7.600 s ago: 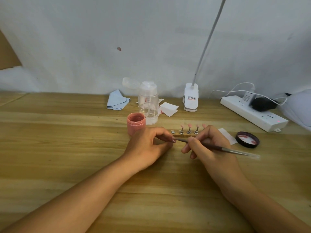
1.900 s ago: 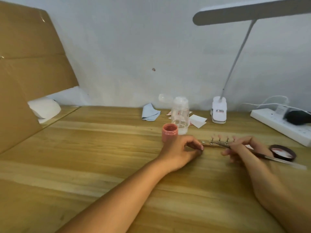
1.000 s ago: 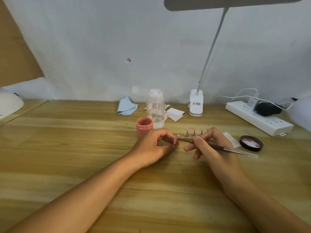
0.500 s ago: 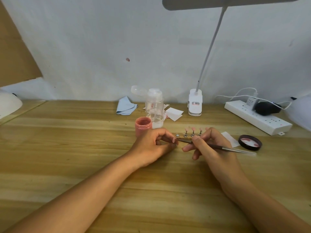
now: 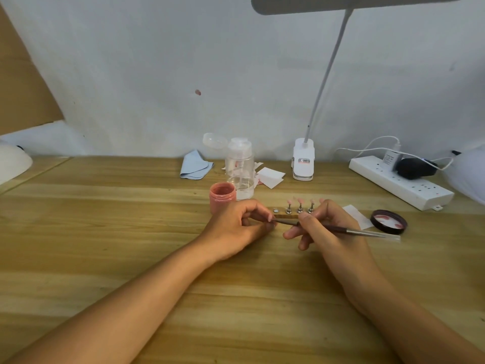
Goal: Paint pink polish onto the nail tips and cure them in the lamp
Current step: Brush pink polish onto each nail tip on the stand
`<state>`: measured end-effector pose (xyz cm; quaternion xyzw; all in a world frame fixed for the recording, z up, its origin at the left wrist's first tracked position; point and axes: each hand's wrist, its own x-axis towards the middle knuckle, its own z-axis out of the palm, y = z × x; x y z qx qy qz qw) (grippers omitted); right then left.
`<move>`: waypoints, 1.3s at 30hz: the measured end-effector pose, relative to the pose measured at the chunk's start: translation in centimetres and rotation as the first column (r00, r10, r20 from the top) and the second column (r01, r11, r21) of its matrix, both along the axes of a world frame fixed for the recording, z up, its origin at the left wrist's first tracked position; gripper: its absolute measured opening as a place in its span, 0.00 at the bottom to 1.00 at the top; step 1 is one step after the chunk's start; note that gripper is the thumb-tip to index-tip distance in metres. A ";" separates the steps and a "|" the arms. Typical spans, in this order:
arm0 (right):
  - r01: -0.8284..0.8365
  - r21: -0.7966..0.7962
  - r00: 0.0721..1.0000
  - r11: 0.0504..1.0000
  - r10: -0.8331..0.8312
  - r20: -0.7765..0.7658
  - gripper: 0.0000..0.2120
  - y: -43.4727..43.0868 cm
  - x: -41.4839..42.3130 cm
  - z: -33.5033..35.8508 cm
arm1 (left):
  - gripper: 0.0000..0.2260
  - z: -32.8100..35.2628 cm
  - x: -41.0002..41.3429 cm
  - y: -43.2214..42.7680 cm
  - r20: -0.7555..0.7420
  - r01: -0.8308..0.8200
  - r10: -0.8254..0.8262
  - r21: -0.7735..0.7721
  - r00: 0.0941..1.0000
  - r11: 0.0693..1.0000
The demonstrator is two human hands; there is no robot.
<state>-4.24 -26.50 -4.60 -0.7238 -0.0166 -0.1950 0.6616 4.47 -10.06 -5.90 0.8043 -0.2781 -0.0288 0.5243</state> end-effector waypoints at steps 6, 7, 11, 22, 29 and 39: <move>0.001 0.030 1.000 1.000 -0.001 0.001 0.10 0.2 -0.2 0.2 | 0.07 0.1 -0.1 0.0 0.013 -0.005 0.005 0.007 1.000 1.000; 0.008 0.035 1.000 0.999 -0.008 0.002 0.10 0.2 -0.2 0.2 | 0.07 0.1 -0.1 0.0 0.012 -0.005 0.005 0.009 1.000 1.000; 0.021 0.038 1.000 0.999 -0.021 0.004 0.10 0.2 -0.1 0.2 | 0.07 0.0 0.0 -0.1 0.009 -0.007 0.007 0.006 1.000 1.000; 0.149 0.065 0.987 0.987 -0.152 0.052 0.07 -0.2 -0.2 0.0 | 0.06 0.0 -0.1 0.1 0.020 -0.011 0.012 -0.009 1.000 1.000; 0.303 0.065 0.946 0.951 -0.309 0.104 0.08 -0.8 -0.2 0.4 | 0.08 0.4 -0.5 -0.1 0.029 -0.036 0.039 -0.093 0.999 0.995; 0.139 -0.360 0.986 0.923 -0.094 0.139 0.23 -0.1 0.8 -1.6 | 0.08 1.0 -1.4 -0.4 0.034 -0.022 0.031 -0.236 0.999 0.972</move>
